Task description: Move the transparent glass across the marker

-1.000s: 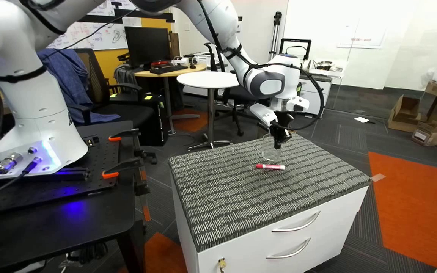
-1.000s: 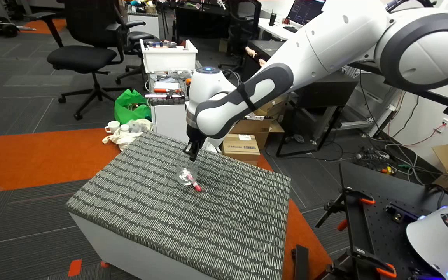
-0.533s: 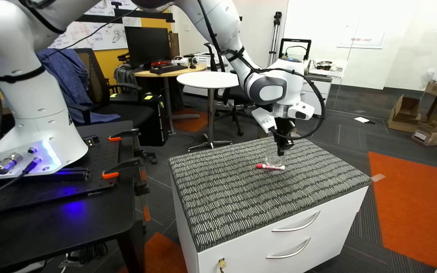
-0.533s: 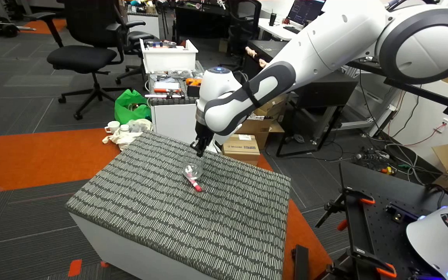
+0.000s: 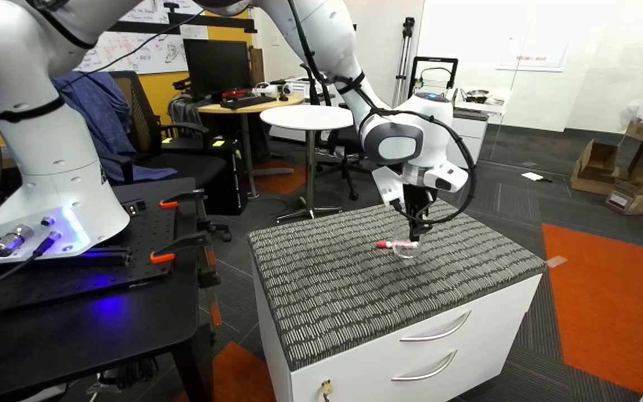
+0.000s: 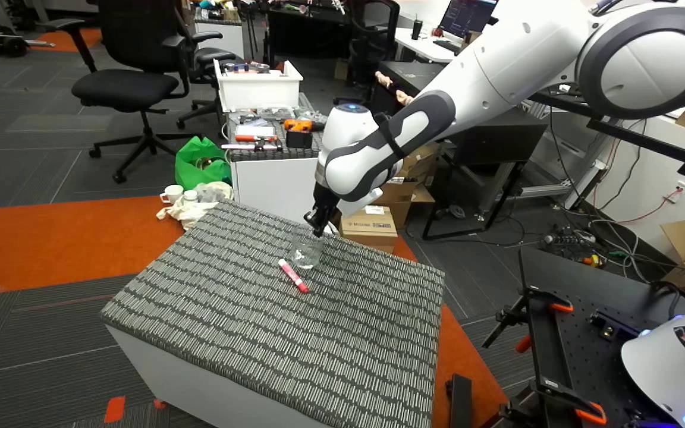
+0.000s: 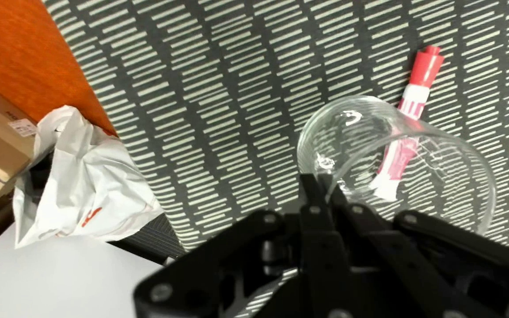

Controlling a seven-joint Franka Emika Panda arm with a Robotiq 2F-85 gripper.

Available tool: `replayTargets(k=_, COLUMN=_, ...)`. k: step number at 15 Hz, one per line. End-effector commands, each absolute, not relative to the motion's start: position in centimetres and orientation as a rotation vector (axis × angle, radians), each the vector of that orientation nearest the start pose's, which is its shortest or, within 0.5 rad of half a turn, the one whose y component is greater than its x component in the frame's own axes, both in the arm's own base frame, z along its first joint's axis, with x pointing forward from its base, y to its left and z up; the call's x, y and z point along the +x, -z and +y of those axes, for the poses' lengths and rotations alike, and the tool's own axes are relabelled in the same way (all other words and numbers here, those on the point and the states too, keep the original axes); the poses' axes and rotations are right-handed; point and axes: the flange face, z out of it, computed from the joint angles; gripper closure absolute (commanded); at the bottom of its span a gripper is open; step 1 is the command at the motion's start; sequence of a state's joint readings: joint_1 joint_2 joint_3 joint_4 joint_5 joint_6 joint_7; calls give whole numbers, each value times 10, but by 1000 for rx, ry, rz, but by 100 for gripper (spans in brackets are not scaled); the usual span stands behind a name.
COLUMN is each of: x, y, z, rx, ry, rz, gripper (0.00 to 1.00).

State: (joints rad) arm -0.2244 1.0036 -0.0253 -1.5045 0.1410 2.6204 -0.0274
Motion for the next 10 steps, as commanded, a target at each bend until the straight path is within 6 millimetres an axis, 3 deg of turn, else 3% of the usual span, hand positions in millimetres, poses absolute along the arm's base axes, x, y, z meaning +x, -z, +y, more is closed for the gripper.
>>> replayTargets(k=1, x=672, y=-85, z=-184, rx=-3020, ry=188, rz=627, gripper=99)
replayTargets(k=10, x=666, y=-71, z=-207, rx=-3000, ry=146, rz=837, gripper=99)
